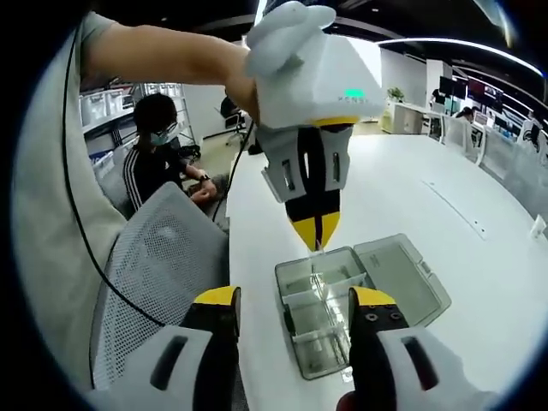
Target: Insert the divider into the dual guide fixture by aligning both edges with the guide slots and pushing it downward to the bottom, including one-sided entry, uneven engagement, binding, and posture correction.
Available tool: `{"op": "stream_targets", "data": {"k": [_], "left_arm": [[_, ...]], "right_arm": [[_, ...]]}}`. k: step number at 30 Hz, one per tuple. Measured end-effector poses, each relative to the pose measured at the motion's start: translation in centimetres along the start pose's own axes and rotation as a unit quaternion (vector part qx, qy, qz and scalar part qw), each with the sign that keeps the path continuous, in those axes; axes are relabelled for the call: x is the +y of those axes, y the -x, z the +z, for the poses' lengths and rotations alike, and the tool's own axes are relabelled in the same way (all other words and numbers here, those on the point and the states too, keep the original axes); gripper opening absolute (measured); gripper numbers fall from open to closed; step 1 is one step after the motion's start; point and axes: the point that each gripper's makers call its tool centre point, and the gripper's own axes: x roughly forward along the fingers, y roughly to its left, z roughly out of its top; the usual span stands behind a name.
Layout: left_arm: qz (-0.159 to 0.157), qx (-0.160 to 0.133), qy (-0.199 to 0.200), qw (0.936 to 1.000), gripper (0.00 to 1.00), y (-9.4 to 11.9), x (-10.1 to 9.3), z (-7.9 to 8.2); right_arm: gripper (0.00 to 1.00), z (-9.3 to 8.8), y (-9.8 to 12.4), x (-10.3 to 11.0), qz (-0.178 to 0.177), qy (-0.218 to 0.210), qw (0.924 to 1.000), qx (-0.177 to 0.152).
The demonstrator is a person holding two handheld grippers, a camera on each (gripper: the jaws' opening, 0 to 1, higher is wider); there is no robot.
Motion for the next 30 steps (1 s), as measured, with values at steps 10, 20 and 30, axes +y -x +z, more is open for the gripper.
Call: {"op": "stream_targets", "data": {"k": [10, 20, 30], "left_arm": [[0.004, 0.014, 0.007, 0.9999, 0.0, -0.8, 0.5, -0.5], [0.003, 0.015, 0.012, 0.9998, 0.0, -1.0, 0.6, -0.6], [0.003, 0.018, 0.01, 0.9998, 0.0, -0.9, 0.6, -0.5]], "right_arm": [[0.48, 0.0, -0.1, -0.1, 0.001, -0.002, 1.0, 0.0], [0.48, 0.1, -0.3, -0.4, 0.002, -0.005, 1.0, -0.002], [0.48, -0.1, -0.1, -0.5, 0.002, -0.007, 1.0, -0.004]]}}
